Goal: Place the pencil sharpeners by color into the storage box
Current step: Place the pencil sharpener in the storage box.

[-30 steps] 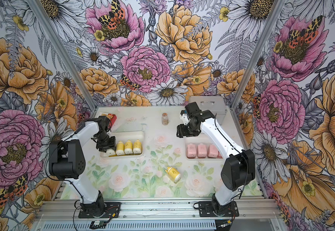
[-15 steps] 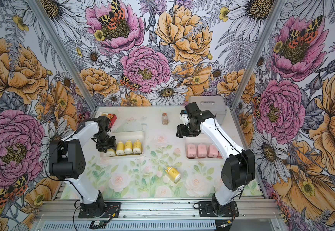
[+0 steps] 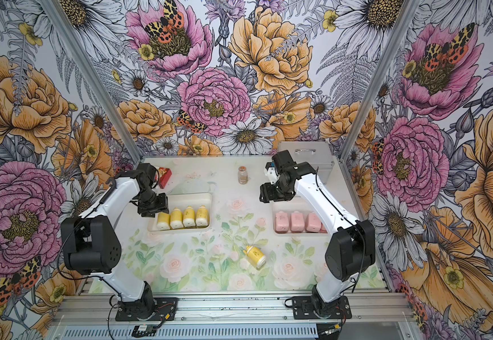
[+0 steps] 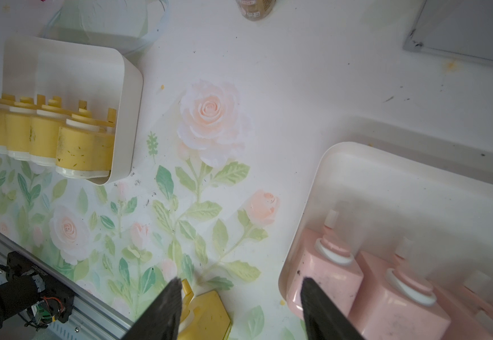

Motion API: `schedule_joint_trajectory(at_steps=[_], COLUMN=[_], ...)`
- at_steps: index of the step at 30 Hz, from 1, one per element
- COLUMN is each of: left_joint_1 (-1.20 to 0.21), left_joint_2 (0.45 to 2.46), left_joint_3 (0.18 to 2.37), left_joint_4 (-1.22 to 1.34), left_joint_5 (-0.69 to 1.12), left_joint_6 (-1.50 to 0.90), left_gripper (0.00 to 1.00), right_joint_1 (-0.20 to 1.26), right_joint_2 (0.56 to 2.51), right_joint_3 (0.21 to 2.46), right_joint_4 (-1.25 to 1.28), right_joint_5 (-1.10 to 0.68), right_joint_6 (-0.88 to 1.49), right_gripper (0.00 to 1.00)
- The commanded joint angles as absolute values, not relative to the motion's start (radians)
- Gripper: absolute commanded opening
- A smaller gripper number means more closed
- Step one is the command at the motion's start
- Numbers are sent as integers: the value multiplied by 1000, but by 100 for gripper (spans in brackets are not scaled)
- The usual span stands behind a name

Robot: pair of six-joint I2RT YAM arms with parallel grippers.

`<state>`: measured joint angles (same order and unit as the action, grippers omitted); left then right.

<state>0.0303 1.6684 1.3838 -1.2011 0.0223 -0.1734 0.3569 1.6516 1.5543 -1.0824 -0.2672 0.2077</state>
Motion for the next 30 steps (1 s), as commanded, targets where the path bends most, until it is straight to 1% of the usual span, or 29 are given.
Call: schedule_joint_trajectory(at_steps=[1, 5, 8, 12, 17, 24, 27, 30], left_joint_1=[36, 3, -68, -250, -493, -811, -941, -1048], left_joint_2=[1597, 1542, 1511, 1477, 1442, 1416, 1430, 1483], left_joint_3=[1420, 1432, 1435, 1428, 1383, 1318, 1283, 1293], left_joint_4=[-1214, -1218, -1217, -1216, -1212, -1181, -1124, -1103], left_joint_5=[12, 4, -5, -42, -105, -164, -166, -174], left_joint_6=[-205, -240, -290, -401, -605, -917, -1049, -1159], left_gripper=[59, 59, 59, 59, 61, 62, 63, 63], right_joint_1=[364, 364, 364, 364, 361, 306, 274, 245], right_joint_2=[1645, 1643, 1647, 1646, 1631, 1594, 1571, 1551], right_joint_3=[1572, 1575, 1575, 1583, 1575, 1535, 1509, 1483], right_joint_4=[-1069, -1070, -1069, -1069, -1071, -1071, -1071, -1071], right_joint_5=[-274, -274, -276, -271, -248, -217, -191, -170], right_joint_6=[206, 207, 209, 217, 219, 245, 252, 266], right_gripper=[66, 66, 66, 66, 66, 66, 66, 66])
